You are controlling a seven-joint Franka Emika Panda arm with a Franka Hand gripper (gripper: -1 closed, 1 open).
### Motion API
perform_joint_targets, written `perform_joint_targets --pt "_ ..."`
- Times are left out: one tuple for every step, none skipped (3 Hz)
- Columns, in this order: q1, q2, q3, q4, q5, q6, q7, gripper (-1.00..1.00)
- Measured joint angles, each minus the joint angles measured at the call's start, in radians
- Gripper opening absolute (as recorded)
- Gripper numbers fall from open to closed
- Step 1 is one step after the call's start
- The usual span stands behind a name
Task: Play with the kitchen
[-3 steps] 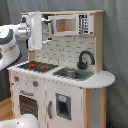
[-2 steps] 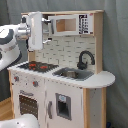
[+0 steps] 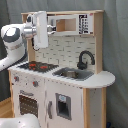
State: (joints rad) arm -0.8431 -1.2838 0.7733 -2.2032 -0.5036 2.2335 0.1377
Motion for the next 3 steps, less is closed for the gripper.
perform_joint_targets --pt "-0.04 0.038 0.024 0.03 0.0 0.077 0.0 -1.0" --pt "-0.063 0.08 0.085 0.07 0.0 0.133 0.015 -1.0" --pt "-0.093 0.12 0.131 0.115 0.0 0.194 0.016 -1.0"
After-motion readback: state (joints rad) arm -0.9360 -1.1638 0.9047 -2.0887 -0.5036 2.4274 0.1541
